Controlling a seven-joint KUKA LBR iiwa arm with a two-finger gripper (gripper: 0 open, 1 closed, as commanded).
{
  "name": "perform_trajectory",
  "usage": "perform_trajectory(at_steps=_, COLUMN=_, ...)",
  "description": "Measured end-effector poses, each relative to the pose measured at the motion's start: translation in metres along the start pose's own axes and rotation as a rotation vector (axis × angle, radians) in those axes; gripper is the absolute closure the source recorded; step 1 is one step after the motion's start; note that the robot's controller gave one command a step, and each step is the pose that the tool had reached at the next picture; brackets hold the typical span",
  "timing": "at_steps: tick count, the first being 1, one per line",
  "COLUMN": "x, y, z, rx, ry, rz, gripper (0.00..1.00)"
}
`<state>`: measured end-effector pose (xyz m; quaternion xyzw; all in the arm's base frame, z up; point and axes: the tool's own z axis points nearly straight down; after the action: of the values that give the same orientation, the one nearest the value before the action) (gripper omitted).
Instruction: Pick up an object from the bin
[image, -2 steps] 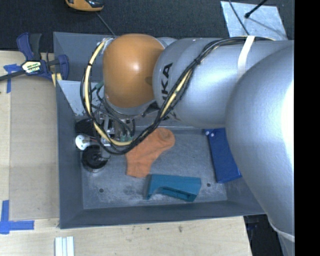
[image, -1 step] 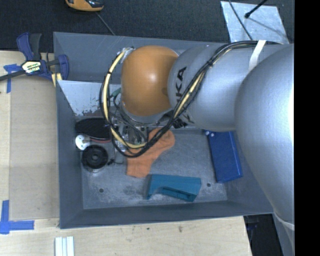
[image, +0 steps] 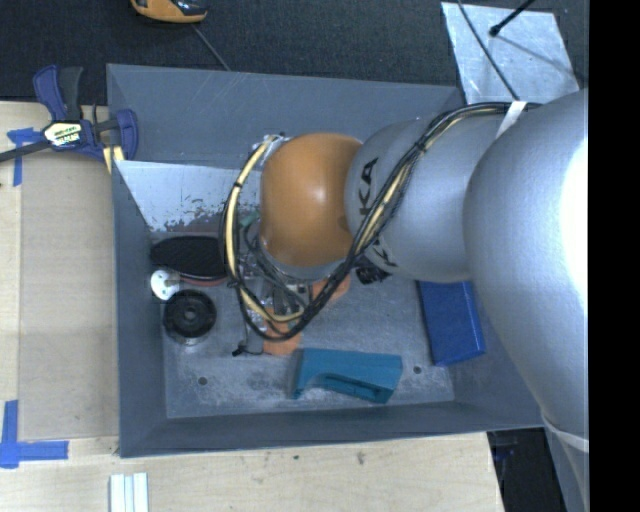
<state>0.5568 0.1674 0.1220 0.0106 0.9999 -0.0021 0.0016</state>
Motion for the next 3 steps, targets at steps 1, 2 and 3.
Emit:
perform_trajectory(at_steps=1, x=-0.016, y=-0.011, z=0.013, rx=-0.007, ry=0.005, rz=-0.055, gripper=0.00)
perform_trajectory(at_steps=2, x=0.011, y=-0.053, z=0.017, rx=-0.005, ry=-0.002, rz=-0.056, gripper=0.00)
perform_trajectory(at_steps=3, x=0.021, y=-0.060, z=0.021, rx=-0.005, ry=0.001, rz=-0.059, gripper=0.00)
